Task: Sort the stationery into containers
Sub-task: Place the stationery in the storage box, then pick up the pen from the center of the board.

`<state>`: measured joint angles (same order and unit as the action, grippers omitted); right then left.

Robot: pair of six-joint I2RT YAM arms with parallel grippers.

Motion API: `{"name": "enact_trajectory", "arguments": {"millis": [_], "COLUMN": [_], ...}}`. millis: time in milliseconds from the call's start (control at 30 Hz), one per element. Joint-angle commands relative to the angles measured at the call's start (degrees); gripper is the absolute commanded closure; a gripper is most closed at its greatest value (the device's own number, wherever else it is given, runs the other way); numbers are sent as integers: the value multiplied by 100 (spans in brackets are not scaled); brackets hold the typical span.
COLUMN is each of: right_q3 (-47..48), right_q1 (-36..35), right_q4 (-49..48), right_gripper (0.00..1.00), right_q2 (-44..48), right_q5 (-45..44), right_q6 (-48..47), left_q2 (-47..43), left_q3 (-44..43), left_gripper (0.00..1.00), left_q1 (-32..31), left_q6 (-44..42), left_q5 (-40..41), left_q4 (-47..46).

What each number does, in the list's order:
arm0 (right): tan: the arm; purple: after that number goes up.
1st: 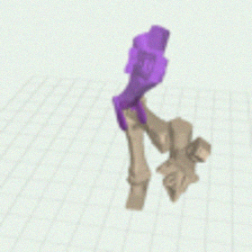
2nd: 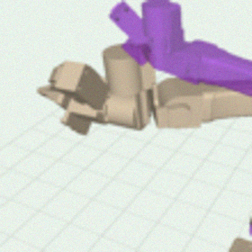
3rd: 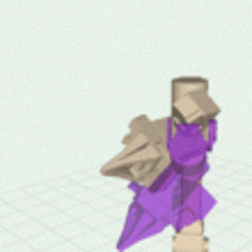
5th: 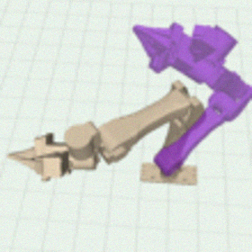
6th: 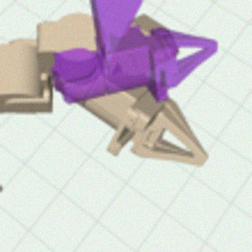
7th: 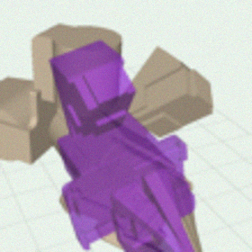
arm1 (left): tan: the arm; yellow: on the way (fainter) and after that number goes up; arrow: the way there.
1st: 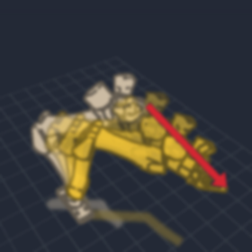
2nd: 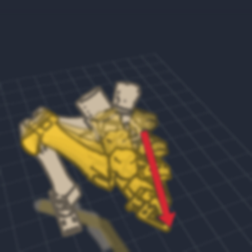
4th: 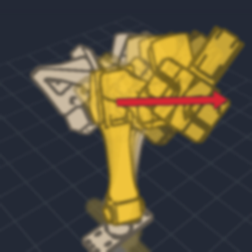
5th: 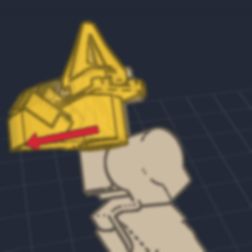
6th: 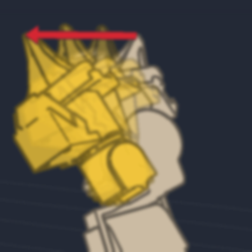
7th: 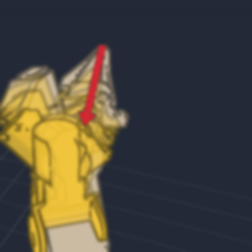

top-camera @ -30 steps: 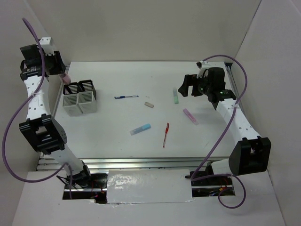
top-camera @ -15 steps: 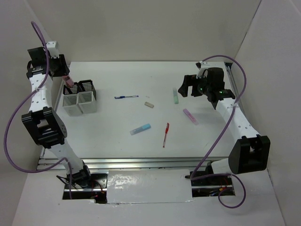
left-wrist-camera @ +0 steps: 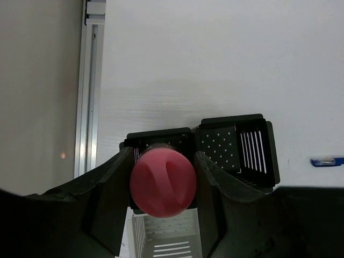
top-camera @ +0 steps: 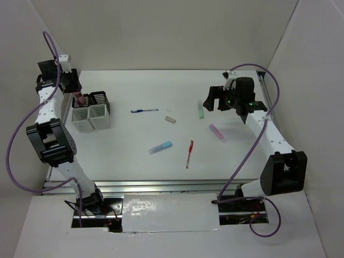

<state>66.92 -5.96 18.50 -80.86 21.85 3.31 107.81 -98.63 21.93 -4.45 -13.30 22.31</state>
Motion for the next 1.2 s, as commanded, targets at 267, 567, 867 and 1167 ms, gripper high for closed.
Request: {"name": "enact_trajectory", "arguments": {"millis": [267, 567, 867, 1167], "right_q3": [304, 366, 384, 428], "right_q1": [-37, -37, -55, -64], "right_q4": [-31, 57, 136, 329], "right_gripper": [1, 1, 1, 0], "right_q2": [-105, -114, -97, -18], "right_q5": [39, 48, 83, 126], "right_q6": [-59, -138, -129, -269], "left_q2": [117, 258, 188, -935], "left_q3": [564, 722, 529, 836], "left_gripper": [75, 53, 15, 11], "left_q1": [-40, -128, -137, -163], "left_q6": [40, -47, 49, 146], "left_q5": [-68, 108, 73, -524], "left_q4": [-824, -921, -693, -1209]}}
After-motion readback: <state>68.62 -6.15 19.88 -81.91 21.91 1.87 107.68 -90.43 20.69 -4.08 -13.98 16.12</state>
